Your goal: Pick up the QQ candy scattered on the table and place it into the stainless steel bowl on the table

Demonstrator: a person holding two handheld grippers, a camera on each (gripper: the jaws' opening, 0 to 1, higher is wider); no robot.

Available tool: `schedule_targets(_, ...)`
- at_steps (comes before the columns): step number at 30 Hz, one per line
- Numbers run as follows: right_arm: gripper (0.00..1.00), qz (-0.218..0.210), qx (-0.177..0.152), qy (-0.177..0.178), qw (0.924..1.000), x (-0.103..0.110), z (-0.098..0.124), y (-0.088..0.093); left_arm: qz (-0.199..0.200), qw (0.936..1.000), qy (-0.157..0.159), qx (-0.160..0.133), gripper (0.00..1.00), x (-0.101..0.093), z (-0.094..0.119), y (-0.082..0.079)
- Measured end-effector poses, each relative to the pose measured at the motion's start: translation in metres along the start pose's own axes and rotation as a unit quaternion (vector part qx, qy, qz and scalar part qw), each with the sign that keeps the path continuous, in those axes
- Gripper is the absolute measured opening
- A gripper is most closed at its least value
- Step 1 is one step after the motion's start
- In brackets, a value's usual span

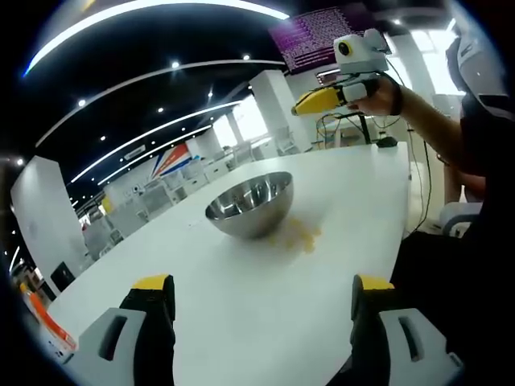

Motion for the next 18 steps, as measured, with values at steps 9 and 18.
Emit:
schedule_targets(9,0.06,0.037,-0.003,0.028,0.9989,-0.017,-0.009,-0.02,-0.002,1.0,-0.003,-0.001,0.91,0.003,0.002,0.0)
schedule_targets(18,0.06,0.029,0.003,0.057,0.998,-0.046,-0.024,-0.013,0.001,1.0,-0.004,-0.001,0.92,0.005,0.004,0.002)
Point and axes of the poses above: the point that each gripper's makers call its tool centre point, and the gripper's own axes: z roughly backward along the fingers, x roughly to its left, y roughly out of its underside, the point moved 8 cm from there along z, roughly backward along the fingers, and after that the axes turned 13 degrees about -y, right-handed, at the moved point
